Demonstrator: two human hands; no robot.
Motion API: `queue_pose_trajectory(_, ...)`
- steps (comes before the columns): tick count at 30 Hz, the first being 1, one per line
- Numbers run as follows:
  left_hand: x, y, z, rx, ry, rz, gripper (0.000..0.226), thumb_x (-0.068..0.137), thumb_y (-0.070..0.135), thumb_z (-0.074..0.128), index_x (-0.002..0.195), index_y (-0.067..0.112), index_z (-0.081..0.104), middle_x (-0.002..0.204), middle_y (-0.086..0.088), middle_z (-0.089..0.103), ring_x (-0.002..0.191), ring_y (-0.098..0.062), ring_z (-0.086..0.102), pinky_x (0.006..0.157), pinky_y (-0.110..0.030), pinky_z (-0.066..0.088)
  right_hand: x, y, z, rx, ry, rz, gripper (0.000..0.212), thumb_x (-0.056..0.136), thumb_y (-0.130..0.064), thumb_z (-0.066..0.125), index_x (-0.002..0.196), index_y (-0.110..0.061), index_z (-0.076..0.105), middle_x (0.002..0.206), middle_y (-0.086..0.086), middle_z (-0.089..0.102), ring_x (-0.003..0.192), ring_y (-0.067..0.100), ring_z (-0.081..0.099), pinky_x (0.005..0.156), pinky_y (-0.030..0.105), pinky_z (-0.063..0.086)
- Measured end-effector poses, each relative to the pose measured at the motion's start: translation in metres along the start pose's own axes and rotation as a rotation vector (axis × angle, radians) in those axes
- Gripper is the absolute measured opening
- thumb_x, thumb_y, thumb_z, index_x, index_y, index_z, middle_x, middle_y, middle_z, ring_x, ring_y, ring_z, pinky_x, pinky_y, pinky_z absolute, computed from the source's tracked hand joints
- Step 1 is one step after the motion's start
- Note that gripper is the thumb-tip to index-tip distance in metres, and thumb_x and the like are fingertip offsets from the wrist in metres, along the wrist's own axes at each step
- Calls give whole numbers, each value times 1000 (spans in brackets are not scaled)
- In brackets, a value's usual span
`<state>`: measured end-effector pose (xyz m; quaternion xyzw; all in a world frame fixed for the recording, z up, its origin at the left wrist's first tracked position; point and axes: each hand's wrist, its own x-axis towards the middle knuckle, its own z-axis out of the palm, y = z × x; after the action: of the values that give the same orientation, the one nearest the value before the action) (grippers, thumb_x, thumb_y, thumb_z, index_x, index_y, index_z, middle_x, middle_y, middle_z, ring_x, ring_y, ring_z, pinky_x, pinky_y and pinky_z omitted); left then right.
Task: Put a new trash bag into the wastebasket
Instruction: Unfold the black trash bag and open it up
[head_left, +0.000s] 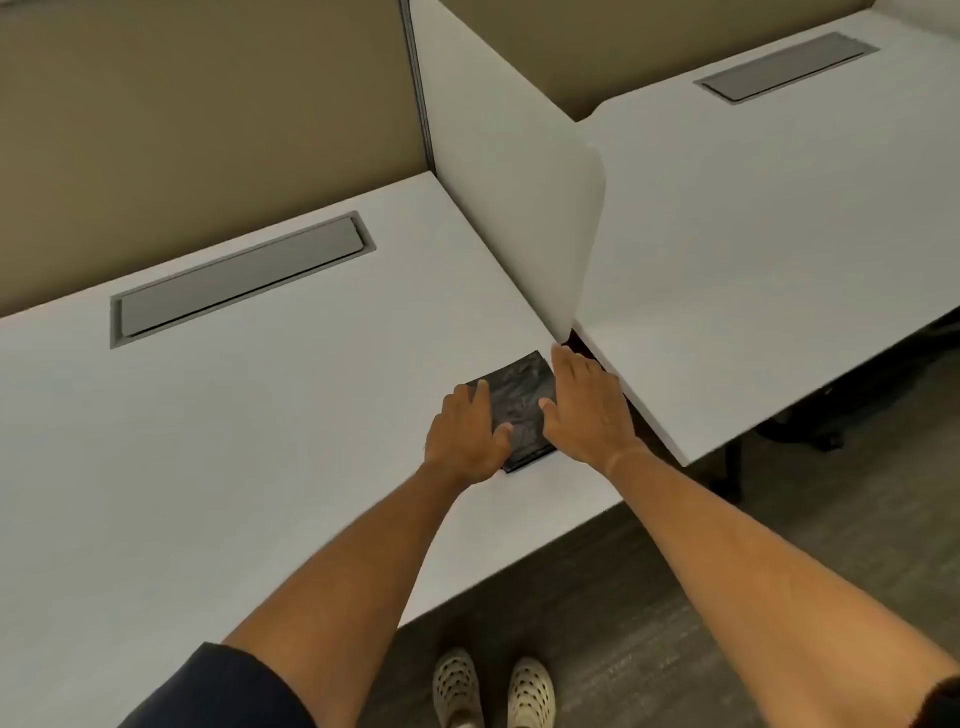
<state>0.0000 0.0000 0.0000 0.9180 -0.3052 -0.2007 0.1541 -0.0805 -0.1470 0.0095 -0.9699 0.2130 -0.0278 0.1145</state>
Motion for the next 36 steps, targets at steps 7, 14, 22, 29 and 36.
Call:
queue_pose_trajectory(7,20,-9,31,-295,-20,-196,42,90,26,57,126,7,51,119,-16,50,112,-32,51,91,-38,45,6,9,46,56,-173,147,55,94,-27,53,142,-8,36,135,16,47,119,29,46,92,39,47)
queue_pose_trajectory(14,41,-14,36,-475,76,-297,49,90,18,56,135,3,47,115,-20,60,109,-34,58,93,-44,48,12,8,60,78,-203,157,55,95,-27,54,143,-10,36,133,16,46,117,29,46,93,39,46)
queue_pose_trajectory(22,53,-12,40,-838,138,-468,19,88,19,67,104,11,61,70,3,58,63,-7,55,65,-24,44,13,11,63,106,-207,164,57,94,-26,58,143,-10,36,133,16,47,119,28,47,96,40,47)
queue_pose_trajectory(29,48,-8,18,-856,152,-410,15,93,19,60,92,4,63,84,-10,64,75,-19,58,67,-25,50,17,6,50,229,-131,199,52,96,-31,54,141,-9,41,132,15,49,119,28,49,96,39,48)
queue_pose_trajectory(36,25,-15,-44,-1177,131,-443,11,89,14,50,85,11,60,94,-16,67,86,-31,64,87,-47,53,33,-22,20,766,-90,316,47,93,-29,60,136,-12,47,128,10,56,119,28,54,97,39,50)
